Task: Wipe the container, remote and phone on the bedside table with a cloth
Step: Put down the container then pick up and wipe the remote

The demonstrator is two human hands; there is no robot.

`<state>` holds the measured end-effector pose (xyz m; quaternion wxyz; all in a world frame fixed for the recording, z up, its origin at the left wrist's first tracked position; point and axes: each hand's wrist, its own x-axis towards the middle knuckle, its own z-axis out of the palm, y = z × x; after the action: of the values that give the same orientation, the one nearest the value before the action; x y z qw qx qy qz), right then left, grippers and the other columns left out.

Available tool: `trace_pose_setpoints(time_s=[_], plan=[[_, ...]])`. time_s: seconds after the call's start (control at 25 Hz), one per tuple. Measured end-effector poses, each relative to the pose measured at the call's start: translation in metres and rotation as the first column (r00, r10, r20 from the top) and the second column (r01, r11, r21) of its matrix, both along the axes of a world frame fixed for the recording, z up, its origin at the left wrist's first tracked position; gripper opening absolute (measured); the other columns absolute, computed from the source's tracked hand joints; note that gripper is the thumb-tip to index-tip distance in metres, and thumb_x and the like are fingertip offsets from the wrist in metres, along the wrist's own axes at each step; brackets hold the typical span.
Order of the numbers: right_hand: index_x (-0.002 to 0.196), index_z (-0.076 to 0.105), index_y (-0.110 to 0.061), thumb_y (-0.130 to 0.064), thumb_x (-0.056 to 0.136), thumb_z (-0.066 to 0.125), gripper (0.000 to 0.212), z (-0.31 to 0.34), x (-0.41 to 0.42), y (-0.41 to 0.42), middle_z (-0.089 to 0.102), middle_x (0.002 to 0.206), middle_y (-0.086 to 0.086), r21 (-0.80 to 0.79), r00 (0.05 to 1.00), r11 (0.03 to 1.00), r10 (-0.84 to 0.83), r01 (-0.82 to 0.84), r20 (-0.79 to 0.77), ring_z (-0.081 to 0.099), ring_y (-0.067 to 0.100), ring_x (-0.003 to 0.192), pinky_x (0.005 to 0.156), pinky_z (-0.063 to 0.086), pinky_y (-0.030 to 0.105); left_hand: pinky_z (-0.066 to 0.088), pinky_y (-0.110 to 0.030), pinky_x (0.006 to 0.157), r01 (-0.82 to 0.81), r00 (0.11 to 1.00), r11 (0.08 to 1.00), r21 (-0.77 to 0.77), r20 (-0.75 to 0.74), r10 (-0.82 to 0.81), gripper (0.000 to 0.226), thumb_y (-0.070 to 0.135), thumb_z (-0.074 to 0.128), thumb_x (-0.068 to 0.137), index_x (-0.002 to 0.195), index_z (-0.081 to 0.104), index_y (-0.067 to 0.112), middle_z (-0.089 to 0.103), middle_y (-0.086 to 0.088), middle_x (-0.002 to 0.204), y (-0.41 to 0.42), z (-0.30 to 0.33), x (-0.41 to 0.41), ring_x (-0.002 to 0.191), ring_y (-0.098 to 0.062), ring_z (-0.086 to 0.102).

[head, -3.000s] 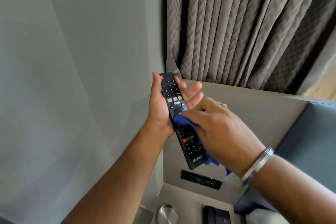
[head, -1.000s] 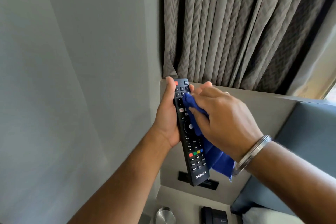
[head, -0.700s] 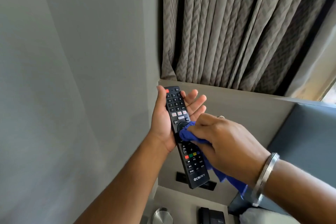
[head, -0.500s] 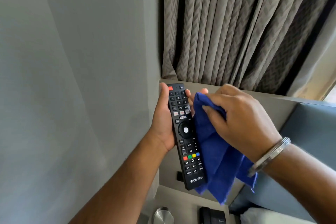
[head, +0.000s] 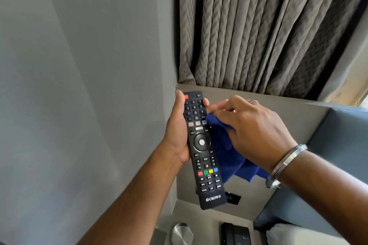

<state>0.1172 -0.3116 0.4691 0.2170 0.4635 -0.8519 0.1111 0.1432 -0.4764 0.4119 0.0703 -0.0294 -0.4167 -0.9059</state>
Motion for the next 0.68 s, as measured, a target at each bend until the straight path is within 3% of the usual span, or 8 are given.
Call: trace_pose_setpoints(time_s=[0.12,0.2,0.32,0.44,0.68], plan=[[0.103,0.065,-0.03,-0.022,0.087,0.05,0.023,0.001,0.009,0.001,0.055,0.091,-0.007,-0.111,0.999,0.993,0.041,-0.038,0.025,0.051,0.021,0.071,0.053,0.046,0.033,0.054,-0.045,0.099,-0.007,0.998,0.996,0.085,-0.061,0.012,0.065,0.075,0.033,0.092,0.089,0.057,0.014,0.073,-0.017,0.114,-0.009,0.01,-0.003,0.122,-0.032,0.064],[0.101,0.066,-0.029,-0.025,0.087,0.05,0.022,0.005,0.015,-0.003,0.055,0.089,-0.006,-0.153,0.996,0.984,0.09,-0.086,0.018,0.051,0.02,0.07,0.052,0.046,0.033,0.056,-0.044,0.093,0.029,0.997,0.994,0.102,-0.07,-0.022,0.066,0.076,0.033,0.092,0.09,0.055,0.014,0.075,-0.013,0.106,-0.01,0.018,-0.005,0.115,-0.03,0.068],[0.103,0.066,-0.028,-0.02,0.087,0.054,0.021,0.003,0.02,-0.005,0.055,0.093,-0.004,-0.039,0.992,0.993,0.116,-0.115,0.045,0.05,0.023,0.072,0.055,0.046,0.035,0.057,-0.046,0.093,0.019,0.998,0.996,0.09,-0.057,-0.014,0.065,0.076,0.036,0.091,0.089,0.056,0.014,0.074,-0.007,0.089,-0.004,0.024,-0.011,0.113,-0.033,0.068],[0.112,0.064,-0.029,-0.017,0.086,0.059,0.029,-0.008,0.025,0.006,0.055,0.097,-0.003,-0.002,0.985,0.99,0.143,-0.143,0.099,0.051,0.024,0.073,0.058,0.05,0.04,0.063,-0.045,0.08,-0.035,0.999,0.978,0.207,-0.014,0.039,0.065,0.075,0.041,0.091,0.086,0.058,0.012,0.066,-0.001,0.07,-0.003,0.029,-0.015,0.096,-0.037,0.074],[0.108,0.067,-0.029,-0.01,0.076,0.071,0.037,-0.027,0.03,0.038,0.059,0.094,-0.002,0.091,0.97,0.973,0.2,-0.213,0.136,0.053,0.02,0.069,0.052,0.052,0.037,0.064,-0.045,0.073,-0.095,0.994,0.951,0.293,-0.016,0.105,0.065,0.075,0.04,0.09,0.084,0.056,0.012,0.06,0.001,0.059,-0.011,0.022,-0.02,0.085,-0.036,0.075]])
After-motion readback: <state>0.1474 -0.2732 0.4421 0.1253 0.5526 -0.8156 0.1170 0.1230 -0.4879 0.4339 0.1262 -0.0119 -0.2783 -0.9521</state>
